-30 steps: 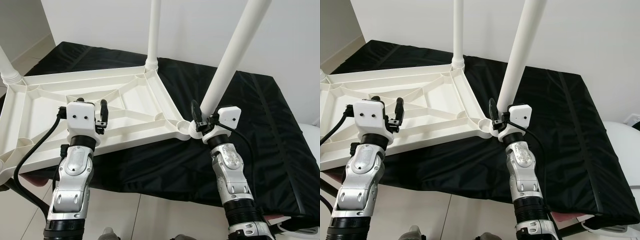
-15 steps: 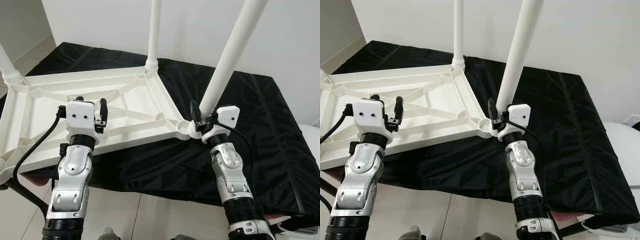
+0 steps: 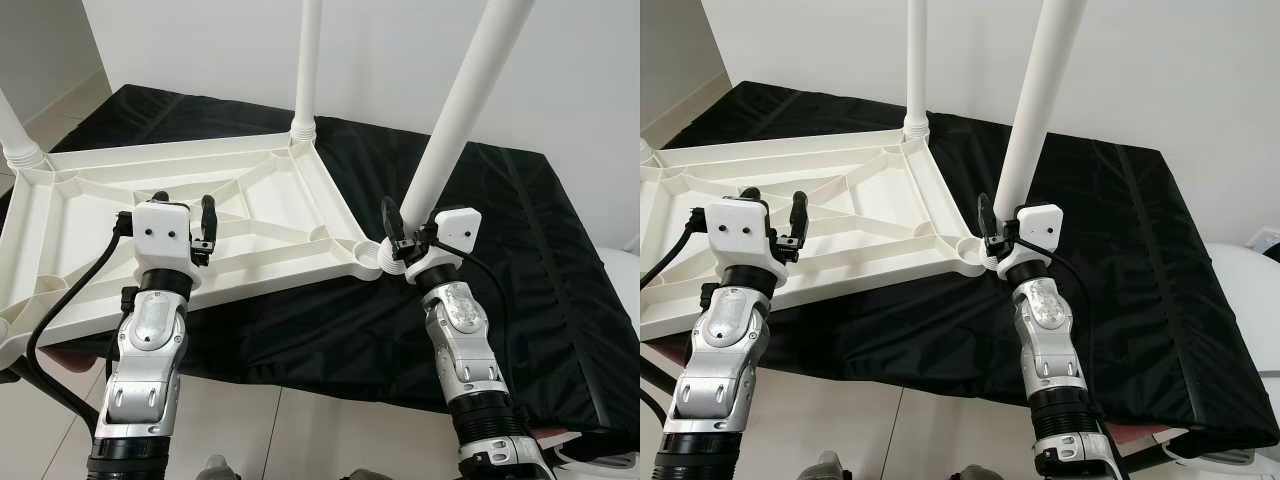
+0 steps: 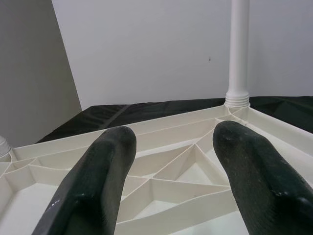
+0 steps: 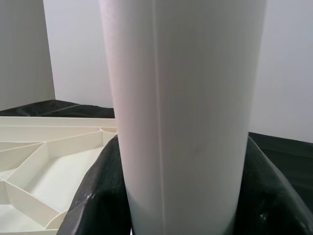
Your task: Building children table
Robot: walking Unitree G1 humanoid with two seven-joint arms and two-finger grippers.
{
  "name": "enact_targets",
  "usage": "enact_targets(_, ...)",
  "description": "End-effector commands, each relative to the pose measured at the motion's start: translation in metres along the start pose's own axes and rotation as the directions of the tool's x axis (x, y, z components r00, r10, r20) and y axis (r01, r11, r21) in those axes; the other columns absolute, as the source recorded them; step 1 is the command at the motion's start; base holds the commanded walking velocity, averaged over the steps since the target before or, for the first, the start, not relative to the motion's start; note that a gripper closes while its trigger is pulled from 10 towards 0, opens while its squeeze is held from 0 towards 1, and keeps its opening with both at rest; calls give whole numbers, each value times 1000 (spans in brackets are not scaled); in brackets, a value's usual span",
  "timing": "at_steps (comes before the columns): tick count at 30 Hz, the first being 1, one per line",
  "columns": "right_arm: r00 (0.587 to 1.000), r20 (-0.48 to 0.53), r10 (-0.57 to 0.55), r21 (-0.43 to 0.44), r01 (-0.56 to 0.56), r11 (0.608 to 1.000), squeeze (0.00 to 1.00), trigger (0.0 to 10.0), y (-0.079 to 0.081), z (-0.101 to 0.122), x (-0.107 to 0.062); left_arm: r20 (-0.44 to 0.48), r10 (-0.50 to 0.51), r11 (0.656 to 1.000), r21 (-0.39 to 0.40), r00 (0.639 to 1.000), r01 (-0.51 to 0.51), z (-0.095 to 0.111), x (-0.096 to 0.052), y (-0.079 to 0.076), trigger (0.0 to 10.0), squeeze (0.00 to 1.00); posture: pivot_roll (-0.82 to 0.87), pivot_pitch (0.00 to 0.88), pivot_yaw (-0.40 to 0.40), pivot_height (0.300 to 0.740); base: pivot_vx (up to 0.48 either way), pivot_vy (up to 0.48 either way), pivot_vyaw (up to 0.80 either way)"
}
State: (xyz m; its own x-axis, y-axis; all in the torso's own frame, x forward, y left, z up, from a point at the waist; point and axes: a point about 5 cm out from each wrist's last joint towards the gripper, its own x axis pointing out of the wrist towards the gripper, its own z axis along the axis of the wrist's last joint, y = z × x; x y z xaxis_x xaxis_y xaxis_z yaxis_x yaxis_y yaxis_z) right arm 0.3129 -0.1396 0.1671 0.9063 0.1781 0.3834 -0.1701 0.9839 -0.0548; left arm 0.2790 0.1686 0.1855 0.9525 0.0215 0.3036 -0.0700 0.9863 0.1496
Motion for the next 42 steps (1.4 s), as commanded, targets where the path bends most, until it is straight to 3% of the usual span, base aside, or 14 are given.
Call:
enact_targets(1, 1000, 17, 0, -4, 0, 1000, 0, 10000, -2, 3, 2, -13, -10, 1000, -18, 1000, 10, -4, -1, -3, 10000, 0, 50, 0, -87, 740, 0, 0, 0)
enact_targets(42, 1000, 26, 11, -31, -10, 999, 0, 10000, -7, 6, 10, 16, -88, 996, 6, 996, 88, 1, 5, -8, 10000, 0, 50, 0, -82, 740, 0, 0, 0)
